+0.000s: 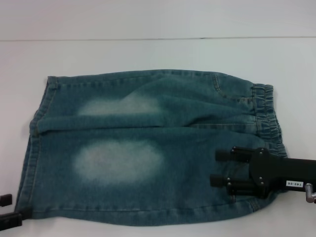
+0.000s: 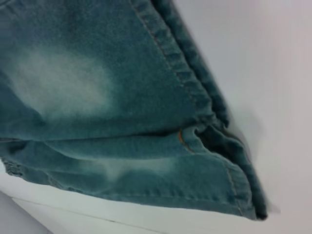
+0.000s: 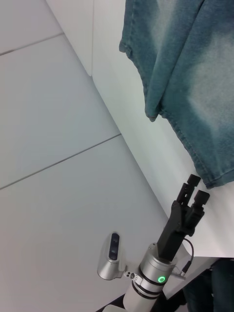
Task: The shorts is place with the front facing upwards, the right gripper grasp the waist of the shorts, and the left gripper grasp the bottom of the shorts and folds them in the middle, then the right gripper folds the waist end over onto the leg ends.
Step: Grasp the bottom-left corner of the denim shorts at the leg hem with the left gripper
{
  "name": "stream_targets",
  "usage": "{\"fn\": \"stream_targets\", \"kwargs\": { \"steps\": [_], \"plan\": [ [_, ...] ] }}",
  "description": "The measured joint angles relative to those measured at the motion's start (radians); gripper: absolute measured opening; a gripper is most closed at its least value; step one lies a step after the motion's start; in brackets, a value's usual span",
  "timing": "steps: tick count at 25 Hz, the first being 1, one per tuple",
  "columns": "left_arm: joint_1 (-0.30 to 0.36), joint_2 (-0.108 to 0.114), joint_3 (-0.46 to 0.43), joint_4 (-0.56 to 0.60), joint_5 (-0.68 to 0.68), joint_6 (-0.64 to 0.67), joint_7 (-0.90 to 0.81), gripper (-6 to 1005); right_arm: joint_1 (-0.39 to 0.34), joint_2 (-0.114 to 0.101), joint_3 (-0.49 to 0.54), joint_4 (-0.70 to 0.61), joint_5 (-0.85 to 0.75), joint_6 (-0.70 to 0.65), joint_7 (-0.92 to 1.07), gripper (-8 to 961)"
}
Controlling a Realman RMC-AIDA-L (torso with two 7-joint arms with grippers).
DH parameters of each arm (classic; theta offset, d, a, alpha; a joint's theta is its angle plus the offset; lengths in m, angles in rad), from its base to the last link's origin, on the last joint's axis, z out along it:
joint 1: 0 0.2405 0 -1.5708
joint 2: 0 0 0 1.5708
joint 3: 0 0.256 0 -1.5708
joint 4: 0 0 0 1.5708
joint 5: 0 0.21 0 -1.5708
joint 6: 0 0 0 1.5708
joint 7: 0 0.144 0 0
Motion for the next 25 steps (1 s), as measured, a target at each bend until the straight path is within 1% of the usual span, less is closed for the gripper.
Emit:
{"fn": "stream_targets", "kwargs": {
  "steps": [7, 13, 21, 25],
  "plan": [
    [-0.009, -0.006, 0.045, 0.001, 0.004, 0.015, -0.015, 859, 0.0, 0.0, 0.0, 0.0, 0.003, 0.0, 0.0, 807],
    [-0.025, -0.006, 0.04, 0.02, 0.004, 0.064, -0.02, 859, 0.0, 0.0, 0.0, 0.0, 0.004, -0.001, 0.0, 807],
    [-0.029, -0.006, 0.047, 0.025, 0.053, 0.031, -0.043, 860, -0.001, 0.0, 0.015, 0.0, 0.002, -0.001, 0.001, 806],
    [-0.039, -0.01, 0.048, 0.026, 0.07, 0.04, -0.046, 860, -0.001, 0.0, 0.017, 0.0, 0.003, -0.003, 0.001, 806]
  ]
}}
